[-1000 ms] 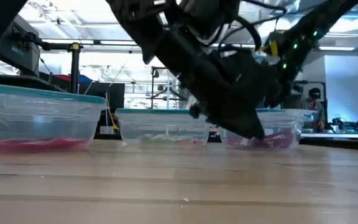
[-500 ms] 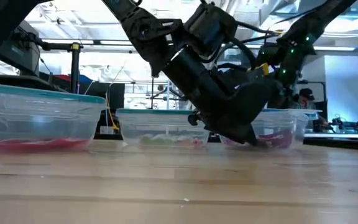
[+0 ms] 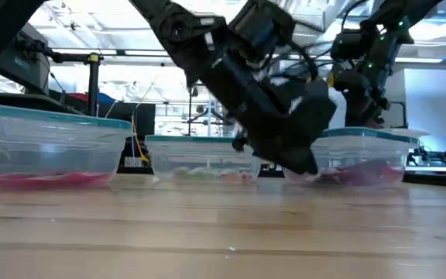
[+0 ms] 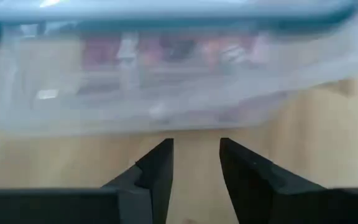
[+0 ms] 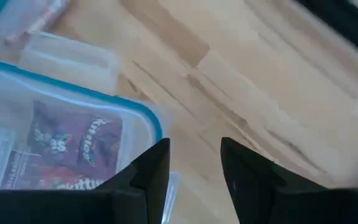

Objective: Sort candy
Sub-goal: Close the middle right transparent bin

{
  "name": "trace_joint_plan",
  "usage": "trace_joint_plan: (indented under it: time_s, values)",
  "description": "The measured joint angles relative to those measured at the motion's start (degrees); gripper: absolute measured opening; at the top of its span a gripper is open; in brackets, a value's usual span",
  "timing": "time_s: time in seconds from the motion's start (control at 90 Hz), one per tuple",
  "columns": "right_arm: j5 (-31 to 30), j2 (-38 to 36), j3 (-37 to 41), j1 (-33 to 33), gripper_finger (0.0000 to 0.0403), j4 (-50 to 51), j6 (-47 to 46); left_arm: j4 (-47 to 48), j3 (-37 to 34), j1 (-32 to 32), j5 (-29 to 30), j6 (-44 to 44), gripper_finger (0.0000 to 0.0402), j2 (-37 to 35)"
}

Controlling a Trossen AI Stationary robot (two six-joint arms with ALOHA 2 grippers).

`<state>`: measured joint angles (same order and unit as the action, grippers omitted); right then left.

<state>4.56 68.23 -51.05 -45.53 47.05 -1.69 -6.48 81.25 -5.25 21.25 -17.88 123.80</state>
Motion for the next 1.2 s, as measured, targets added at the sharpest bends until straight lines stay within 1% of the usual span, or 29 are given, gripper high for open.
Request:
trace_joint_plan:
  time_s: [0.144,0.256,0.3,0.367,0.411,0.444,0.511,0.567,0.633,0.789,0.878,1.022,1.2]
  values:
    - [-0.11,-0.68,0.12,0.29,0.0132,0.35,2.58,8.82,0.06,-1.72,0.05,0.60,0.0118,-3.36]
    - [-0.34,-0.18,2.59,0.93,0.0132,-0.15,2.64,12.99,0.04,-2.96,0.97,1.67,0.0118,-4.63]
    - [-2.11,0.38,4.07,0.61,0.0132,-0.97,2.64,13.05,0.04,-3.27,1.43,1.78,0.0118,-4.71]
    - [-6.45,1.02,6.14,-0.76,0.0132,-4.61,2.36,12.80,-0.02,-3.48,1.80,1.84,0.0118,-4.63]
    - [-7.36,1.47,7.12,-1.88,0.0132,-7.28,2.38,11.64,-0.02,-3.45,2.02,2.23,0.0118,-4.18]
    - [-6.79,1.79,7.61,-2.59,0.0132,-8.50,2.78,9.87,0.00,-3.30,2.19,2.55,0.0118,-3.59]
    - [-3.13,2.39,7.69,-2.91,0.0132,-9.06,3.53,8.36,-0.02,-2.85,2.11,3.30,0.0118,-2.77]
    - [-0.34,2.36,7.69,-2.36,0.0132,-9.40,3.73,6.26,-0.11,-2.44,1.94,3.73,0.0118,-1.90]
    - [1.44,2.23,7.69,-0.83,0.0132,-8.78,4.61,4.70,0.06,-1.83,1.77,4.16,0.0118,-0.96]
    - [1.74,2.25,7.69,4.25,0.0132,-8.49,6.14,3.22,-0.04,0.35,1.64,4.19,0.0118,-0.68]
    - [1.76,2.25,7.69,6.04,0.0132,-9.45,6.29,1.94,-0.03,1.41,1.58,4.51,0.0118,-0.71]
    - [1.39,2.25,7.69,6.18,0.0132,-9.14,6.49,1.36,-0.02,1.90,0.21,4.60,0.0118,-0.73]
    - [1.46,2.27,7.69,5.63,0.0132,-8.25,6.09,4.77,-0.02,1.37,0.01,4.80,0.0118,-0.73]
